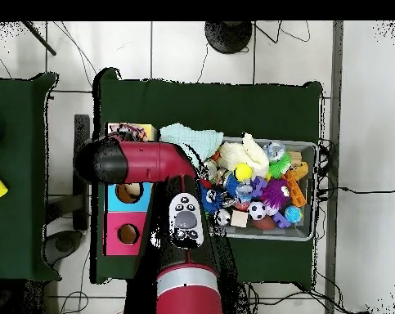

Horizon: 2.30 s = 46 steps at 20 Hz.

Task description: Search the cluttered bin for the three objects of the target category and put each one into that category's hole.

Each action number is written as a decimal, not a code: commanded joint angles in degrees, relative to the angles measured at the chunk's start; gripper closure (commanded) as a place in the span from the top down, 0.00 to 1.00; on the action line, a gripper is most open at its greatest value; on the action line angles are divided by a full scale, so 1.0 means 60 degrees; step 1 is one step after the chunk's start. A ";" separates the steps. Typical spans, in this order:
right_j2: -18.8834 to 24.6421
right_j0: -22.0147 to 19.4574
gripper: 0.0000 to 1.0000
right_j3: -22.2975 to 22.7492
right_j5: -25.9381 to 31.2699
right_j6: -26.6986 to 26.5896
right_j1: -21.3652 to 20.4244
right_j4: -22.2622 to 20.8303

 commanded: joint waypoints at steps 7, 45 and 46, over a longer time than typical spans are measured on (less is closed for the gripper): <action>-0.0034 -0.0127 0.00 0.0270 0.1208 0.2735 -0.0550 0.0330; -0.0290 0.0071 0.00 -0.0750 0.2119 0.2682 -0.0782 0.0506; -0.0499 0.0179 0.00 -0.0880 0.2245 0.2774 -0.0713 0.0431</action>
